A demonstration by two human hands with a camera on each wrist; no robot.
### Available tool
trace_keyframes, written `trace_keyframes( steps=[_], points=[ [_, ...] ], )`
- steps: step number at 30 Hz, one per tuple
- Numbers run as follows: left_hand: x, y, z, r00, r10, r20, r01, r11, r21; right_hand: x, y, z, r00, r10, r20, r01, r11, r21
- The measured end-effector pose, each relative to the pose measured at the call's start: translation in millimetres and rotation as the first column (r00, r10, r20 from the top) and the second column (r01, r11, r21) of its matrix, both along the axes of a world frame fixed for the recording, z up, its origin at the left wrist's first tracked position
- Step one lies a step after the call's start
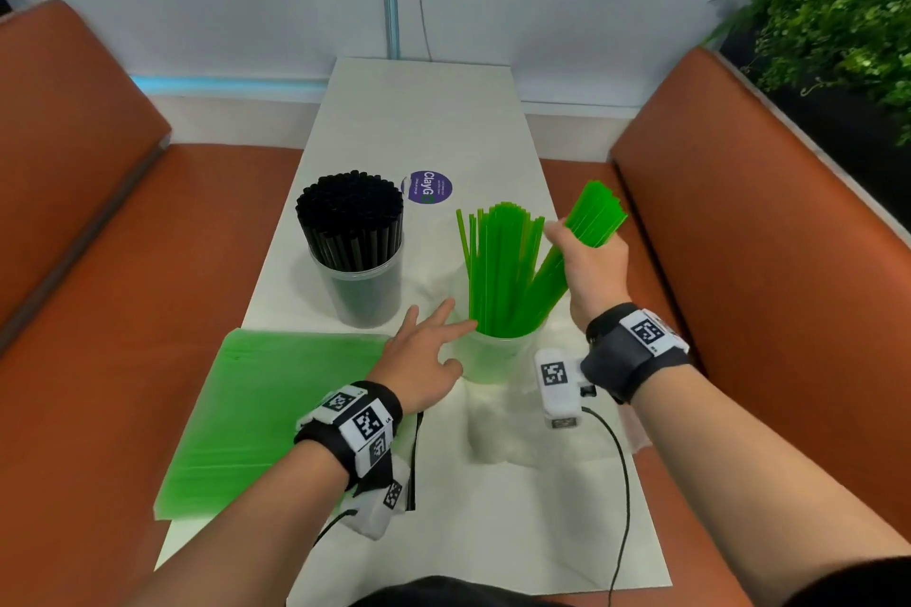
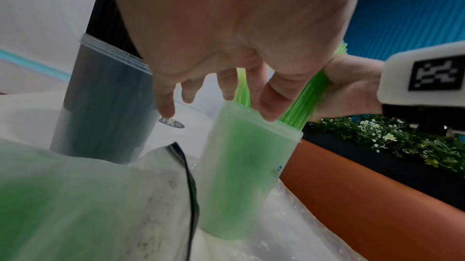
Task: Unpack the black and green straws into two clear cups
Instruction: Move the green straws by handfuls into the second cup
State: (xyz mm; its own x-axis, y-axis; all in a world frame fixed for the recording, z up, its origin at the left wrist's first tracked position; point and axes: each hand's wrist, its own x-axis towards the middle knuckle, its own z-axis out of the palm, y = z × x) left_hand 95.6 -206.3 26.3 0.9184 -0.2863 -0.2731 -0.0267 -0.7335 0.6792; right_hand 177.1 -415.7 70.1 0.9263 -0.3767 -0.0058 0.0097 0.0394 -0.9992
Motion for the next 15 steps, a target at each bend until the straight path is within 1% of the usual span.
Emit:
trace_keyframes(
  steps=[2, 3, 6, 8, 9, 10, 12, 13, 14, 15],
  points=[
    [0.1, 0.9, -0.2, 1.000, -0.007, -0.002, 0.007, 1.000, 0.001, 0.7, 3.2, -10.9, 0.997, 0.069, -0.047, -0.070, 0.997, -0.021],
    [0.2, 1.6, -0.1, 1.000, -0.007, -0.007, 0.007, 1.000, -0.002, 3.6, 4.6, -13.0, 0.994, 0.087, -0.060, -0.090, 0.994, -0.055],
    [0.8, 1.6, 0.1, 1.000, -0.003, -0.014, 0.003, 1.000, -0.013, 17.4, 6.0, -3.0, 0.994, 0.097, -0.042, -0.104, 0.960, -0.261],
    [1.5, 1.3, -0.4, 1.000, -0.006, -0.011, 0.006, 1.000, -0.008, 28.2, 8.2, 8.5, 0.986, 0.168, 0.005, -0.154, 0.914, -0.376],
    [1.7, 1.0, -0.9, 1.000, -0.009, -0.010, 0.009, 1.000, -0.005, 33.0, 10.4, 12.6, 0.974, 0.224, 0.007, -0.197, 0.870, -0.452],
    [1.8, 0.9, -1.3, 1.000, -0.011, -0.008, 0.011, 1.000, -0.003, 37.2, 14.0, 15.2, 0.958, 0.287, -0.018, -0.250, 0.802, -0.542],
    [2.3, 1.3, -1.9, 1.000, -0.014, -0.002, 0.014, 1.000, 0.003, 42.3, 25.2, 18.0, 0.911, 0.390, -0.134, -0.363, 0.602, -0.712],
    [2.5, 1.4, -2.5, 1.000, -0.017, 0.001, 0.017, 1.000, 0.009, 43.6, 31.8, 18.3, 0.885, 0.421, -0.201, -0.411, 0.499, -0.763],
    [2.5, 1.4, -3.2, 1.000, -0.019, 0.005, 0.019, 1.000, 0.017, 44.4, 38.4, 18.4, 0.859, 0.443, -0.256, -0.450, 0.418, -0.789],
    [2.3, 1.3, -3.9, 1.000, -0.020, 0.008, 0.020, 1.000, 0.024, 45.6, 45.0, 18.8, 0.837, 0.458, -0.299, -0.481, 0.356, -0.801]
  ],
)
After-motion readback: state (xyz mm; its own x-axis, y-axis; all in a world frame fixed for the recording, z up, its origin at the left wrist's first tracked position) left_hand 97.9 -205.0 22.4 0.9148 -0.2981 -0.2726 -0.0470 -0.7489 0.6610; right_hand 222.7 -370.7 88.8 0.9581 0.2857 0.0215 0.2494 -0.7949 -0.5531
